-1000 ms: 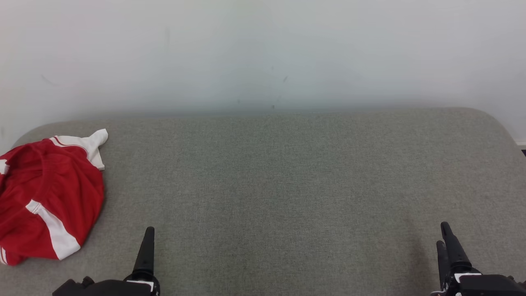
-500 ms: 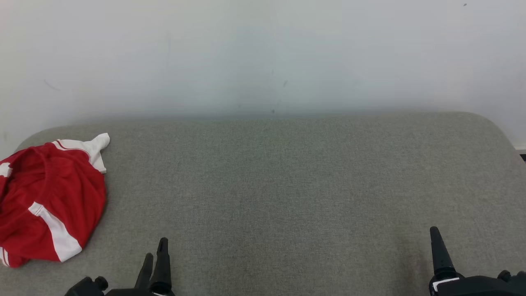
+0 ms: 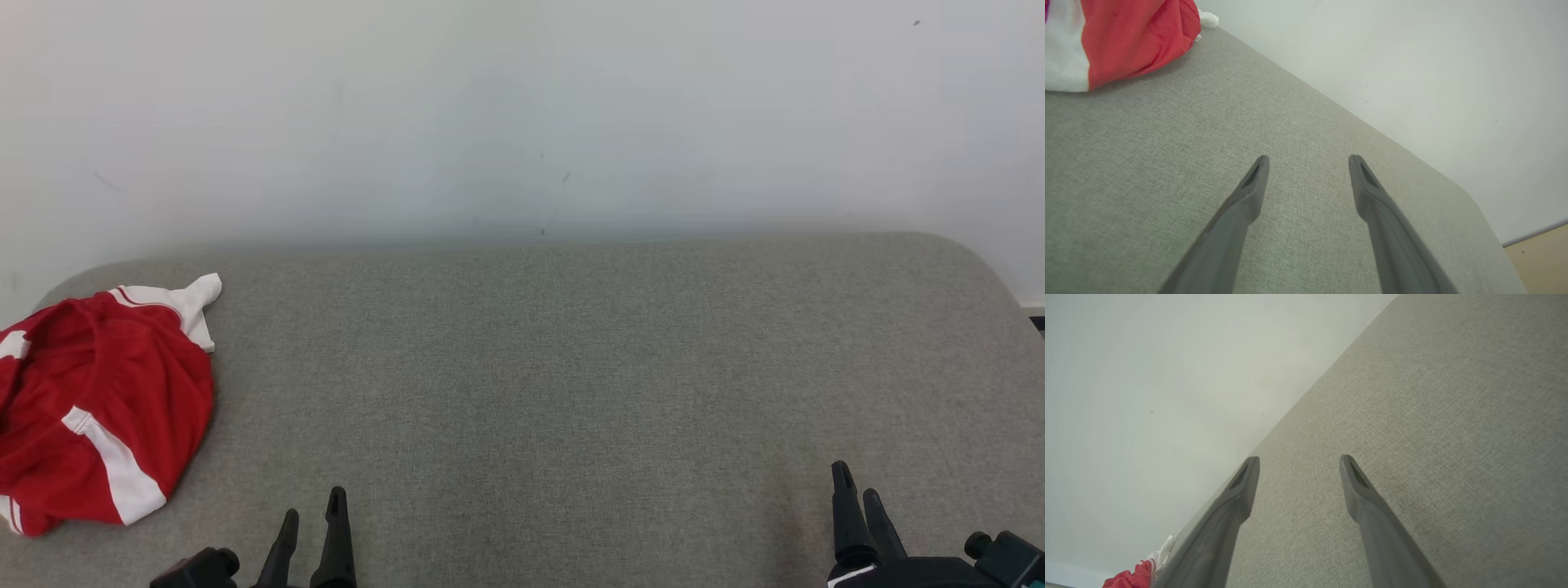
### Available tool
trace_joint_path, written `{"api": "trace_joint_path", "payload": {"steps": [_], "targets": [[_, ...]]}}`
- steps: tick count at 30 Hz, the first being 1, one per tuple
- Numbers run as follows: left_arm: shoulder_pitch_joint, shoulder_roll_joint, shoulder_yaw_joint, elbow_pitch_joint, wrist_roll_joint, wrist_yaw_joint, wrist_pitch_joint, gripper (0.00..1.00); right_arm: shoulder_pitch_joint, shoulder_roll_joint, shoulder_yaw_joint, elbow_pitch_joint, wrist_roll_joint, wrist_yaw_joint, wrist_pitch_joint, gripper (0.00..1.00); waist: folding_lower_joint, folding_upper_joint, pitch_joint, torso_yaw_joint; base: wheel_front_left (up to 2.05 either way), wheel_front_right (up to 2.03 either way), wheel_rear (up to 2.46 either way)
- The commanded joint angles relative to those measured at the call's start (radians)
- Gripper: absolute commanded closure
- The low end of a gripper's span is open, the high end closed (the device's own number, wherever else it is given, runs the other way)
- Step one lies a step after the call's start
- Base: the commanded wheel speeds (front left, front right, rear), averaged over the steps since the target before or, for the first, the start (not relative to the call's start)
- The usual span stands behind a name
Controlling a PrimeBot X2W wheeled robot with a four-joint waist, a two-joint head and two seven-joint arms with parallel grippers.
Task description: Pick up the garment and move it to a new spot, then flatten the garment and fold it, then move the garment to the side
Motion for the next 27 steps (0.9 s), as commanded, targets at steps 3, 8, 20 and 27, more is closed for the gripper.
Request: {"api": "trace_joint_path", "payload": {"steps": [3, 8, 20, 27], "targets": [[0.007, 0.018, -0.014, -0.022, 0.061, 0.008, -0.015, 0.00, 0.001, -0.009, 0.008, -0.004, -0.057, 0.005, -0.020, 0.00, 0.0000, 0.0000, -0.004, 0.001, 0.00, 0.00, 0.00], [0.012, 0.027, -0.021, -0.036, 0.113, 0.027, -0.027, 0.00, 0.004, -0.009, 0.015, 0.001, -0.120, 0.005, -0.038, 0.00, 0.0000, 0.0000, -0.009, 0.001, 0.00, 0.00, 0.00], [0.050, 0.055, -0.016, -0.064, 0.209, 0.033, -0.053, 0.00, 0.015, -0.010, 0.045, 0.008, -0.259, 0.006, -0.078, 0.00, 0.0000, 0.0000, -0.024, 0.006, 0.00, 0.00, 0.00], [0.062, 0.062, -0.013, -0.069, 0.272, 0.037, -0.065, 0.00, 0.022, -0.010, 0.074, 0.011, -0.346, 0.006, -0.084, 0.00, 0.0000, 0.0000, -0.031, 0.009, 0.00, 0.00, 0.00]]}}
